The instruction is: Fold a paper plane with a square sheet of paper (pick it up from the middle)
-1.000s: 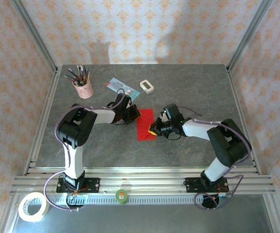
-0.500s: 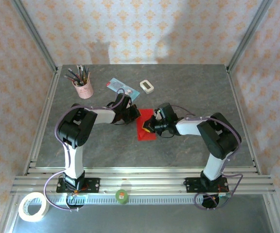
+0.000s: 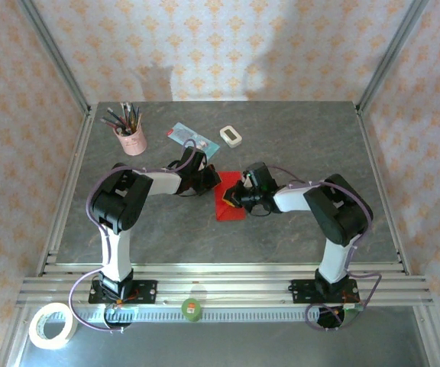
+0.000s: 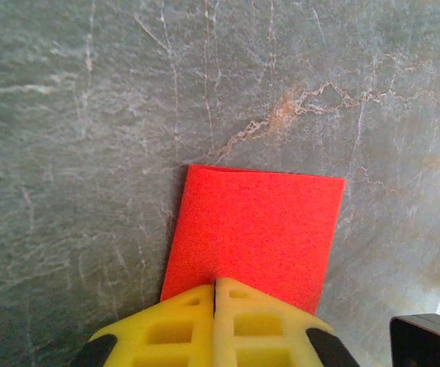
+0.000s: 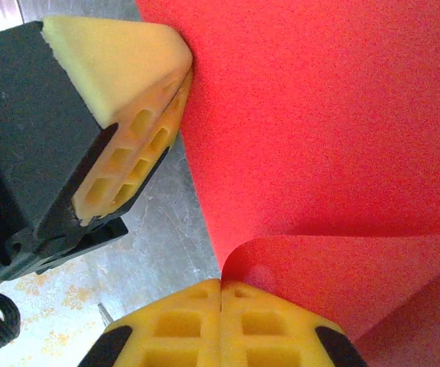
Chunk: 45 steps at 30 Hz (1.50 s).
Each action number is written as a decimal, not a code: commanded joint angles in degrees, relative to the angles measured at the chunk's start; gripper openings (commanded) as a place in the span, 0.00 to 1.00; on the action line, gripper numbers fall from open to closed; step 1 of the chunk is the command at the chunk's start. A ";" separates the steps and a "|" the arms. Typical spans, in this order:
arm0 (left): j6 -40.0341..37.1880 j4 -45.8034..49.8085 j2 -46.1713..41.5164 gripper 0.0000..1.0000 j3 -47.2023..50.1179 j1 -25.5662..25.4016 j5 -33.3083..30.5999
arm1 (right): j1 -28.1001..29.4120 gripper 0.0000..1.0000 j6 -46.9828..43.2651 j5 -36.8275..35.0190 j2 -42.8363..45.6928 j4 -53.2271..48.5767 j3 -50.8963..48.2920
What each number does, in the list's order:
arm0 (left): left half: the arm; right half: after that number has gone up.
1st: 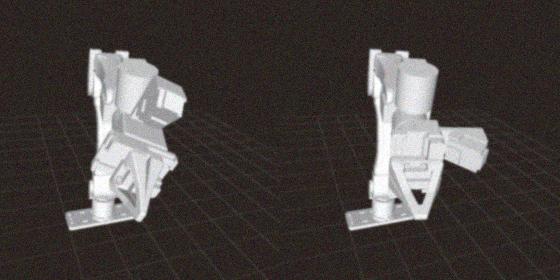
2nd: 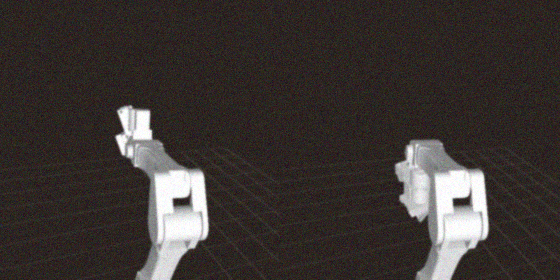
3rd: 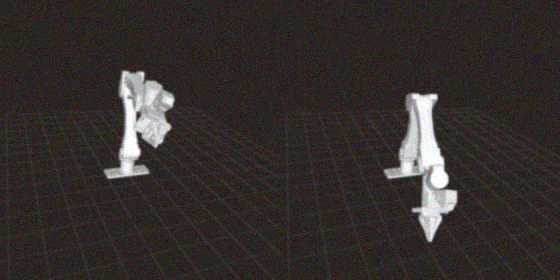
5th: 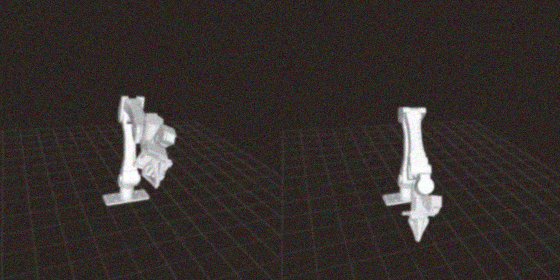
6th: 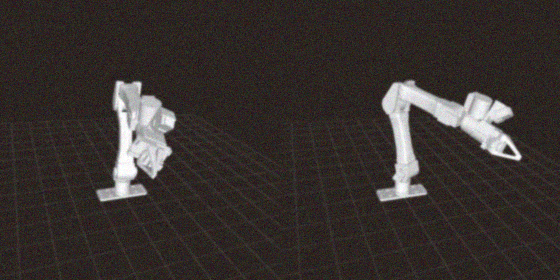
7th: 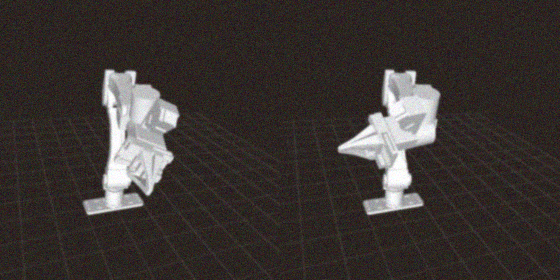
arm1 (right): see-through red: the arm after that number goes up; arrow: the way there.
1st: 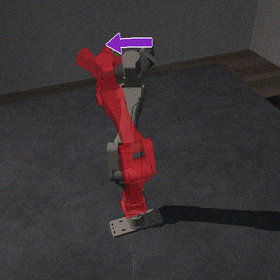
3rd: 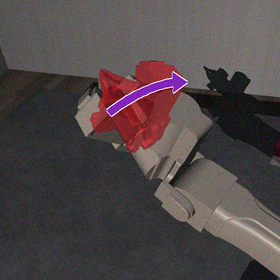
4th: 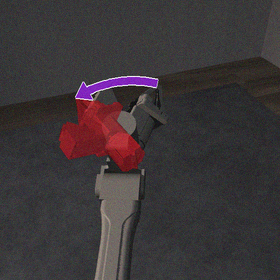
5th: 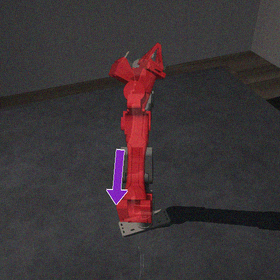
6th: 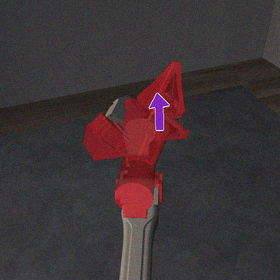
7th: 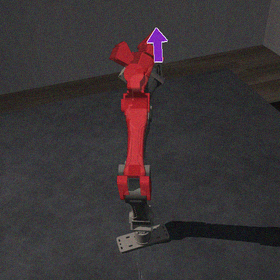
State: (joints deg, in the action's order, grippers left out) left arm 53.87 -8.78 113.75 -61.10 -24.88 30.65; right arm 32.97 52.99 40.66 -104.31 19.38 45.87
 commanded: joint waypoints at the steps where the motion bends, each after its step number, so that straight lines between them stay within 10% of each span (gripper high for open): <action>1: -1.00 4.12 2.79 0.04 -0.17 -0.23 -1.12 | 0.27 0.00 0.75 -2.15 -0.51 1.10 0.93; 45: -0.37 3.59 2.35 0.04 0.80 -0.40 -1.13 | 0.93 0.00 0.38 -4.28 -1.24 -1.28 0.80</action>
State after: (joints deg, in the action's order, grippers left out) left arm 53.89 -8.78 113.78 -61.10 -24.88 30.68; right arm 33.61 52.95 38.09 -104.77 17.63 46.50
